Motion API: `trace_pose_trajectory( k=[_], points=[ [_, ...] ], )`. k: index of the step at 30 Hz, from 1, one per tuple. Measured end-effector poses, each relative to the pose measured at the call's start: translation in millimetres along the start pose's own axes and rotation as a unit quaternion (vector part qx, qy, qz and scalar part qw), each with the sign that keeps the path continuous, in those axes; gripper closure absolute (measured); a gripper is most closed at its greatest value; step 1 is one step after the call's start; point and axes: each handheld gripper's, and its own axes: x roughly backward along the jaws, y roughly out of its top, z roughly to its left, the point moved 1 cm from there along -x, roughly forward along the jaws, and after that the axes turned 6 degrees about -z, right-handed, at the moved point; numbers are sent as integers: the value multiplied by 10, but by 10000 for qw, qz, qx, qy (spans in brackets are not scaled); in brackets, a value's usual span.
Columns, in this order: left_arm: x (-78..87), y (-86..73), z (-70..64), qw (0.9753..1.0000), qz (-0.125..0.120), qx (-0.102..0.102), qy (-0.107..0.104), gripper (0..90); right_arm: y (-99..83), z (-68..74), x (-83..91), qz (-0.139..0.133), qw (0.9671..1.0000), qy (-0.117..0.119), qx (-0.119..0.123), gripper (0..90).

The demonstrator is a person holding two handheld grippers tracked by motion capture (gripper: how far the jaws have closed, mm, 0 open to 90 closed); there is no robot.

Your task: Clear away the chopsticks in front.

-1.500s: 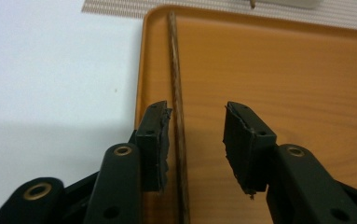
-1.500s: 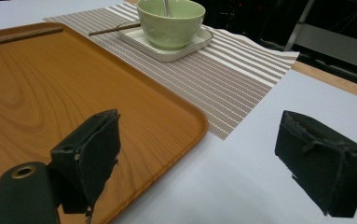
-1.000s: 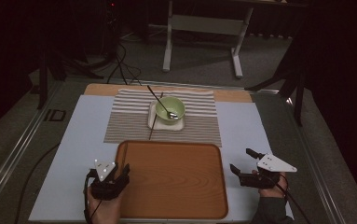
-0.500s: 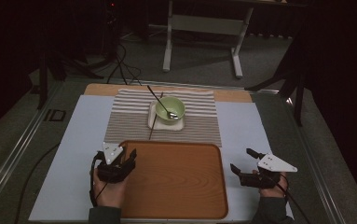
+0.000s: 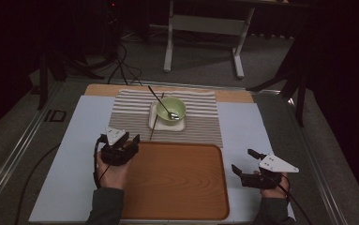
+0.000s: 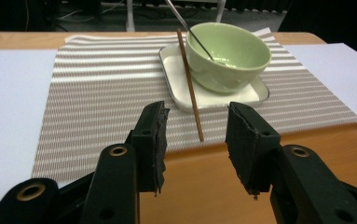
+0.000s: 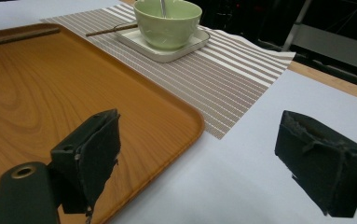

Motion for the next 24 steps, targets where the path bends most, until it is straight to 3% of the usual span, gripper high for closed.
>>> trace_pose_trajectory(
  k=[10,24],
  points=[
    [-250,140,19,9999,-67,-65,-80,580,-2,-6,2,-10,10000,2,-16,135],
    [-676,185,63,9998,89,-162,-18,579,-5,-13,4,4,10000,-25,-23,135]
  ],
)
